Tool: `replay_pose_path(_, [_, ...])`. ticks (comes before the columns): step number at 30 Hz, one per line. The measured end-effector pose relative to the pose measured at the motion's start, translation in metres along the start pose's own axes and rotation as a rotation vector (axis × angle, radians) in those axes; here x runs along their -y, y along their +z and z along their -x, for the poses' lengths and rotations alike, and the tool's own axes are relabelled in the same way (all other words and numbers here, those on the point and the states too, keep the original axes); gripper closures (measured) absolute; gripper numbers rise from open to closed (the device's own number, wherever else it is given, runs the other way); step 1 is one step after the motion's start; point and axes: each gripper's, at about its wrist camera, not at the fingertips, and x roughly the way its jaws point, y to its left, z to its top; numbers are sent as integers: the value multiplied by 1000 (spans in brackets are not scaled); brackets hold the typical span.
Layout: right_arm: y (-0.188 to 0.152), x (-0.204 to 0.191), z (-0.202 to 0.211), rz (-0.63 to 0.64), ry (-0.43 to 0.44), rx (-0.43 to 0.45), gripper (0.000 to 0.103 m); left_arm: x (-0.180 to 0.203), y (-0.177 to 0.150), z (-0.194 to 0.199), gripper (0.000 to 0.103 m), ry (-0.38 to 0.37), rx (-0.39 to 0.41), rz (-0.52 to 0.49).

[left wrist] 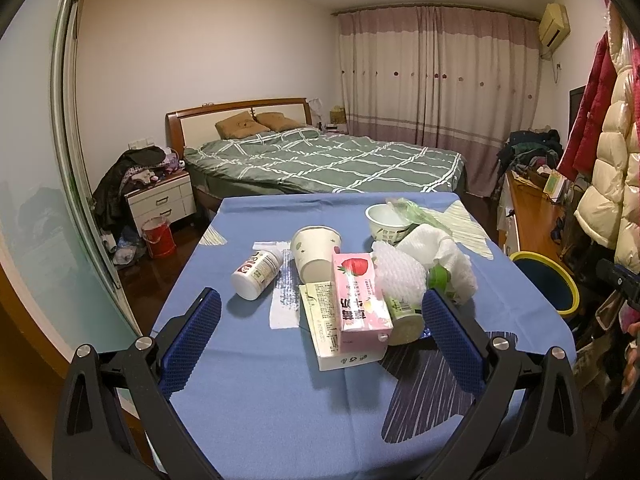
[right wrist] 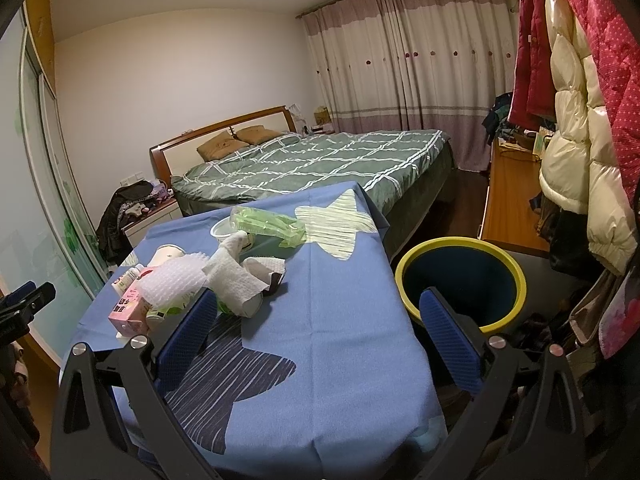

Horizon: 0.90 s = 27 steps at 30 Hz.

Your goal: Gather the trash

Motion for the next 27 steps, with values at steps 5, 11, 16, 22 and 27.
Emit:
replay_pose_path(5, [7,-7,-14,28,16,-3,6,2,1,-14,4,-19,-14,1])
replay_pose_path(11, [32,-25,-60,75,75,-31,6,0,5,-36,4,13,-23,-9])
replay_pose_path(16, [59,-58,-114,146,134,-66,6,-13,10,-56,4,18,-44,40])
replay_pose_path(22, [86,-105,-203,247,144,-175,15,-21,16,-79,4,26,-66,40])
replay_pose_path(27, [95,-136,-267,321,120,-267,22,-25,21,-94,4,41,-70,34])
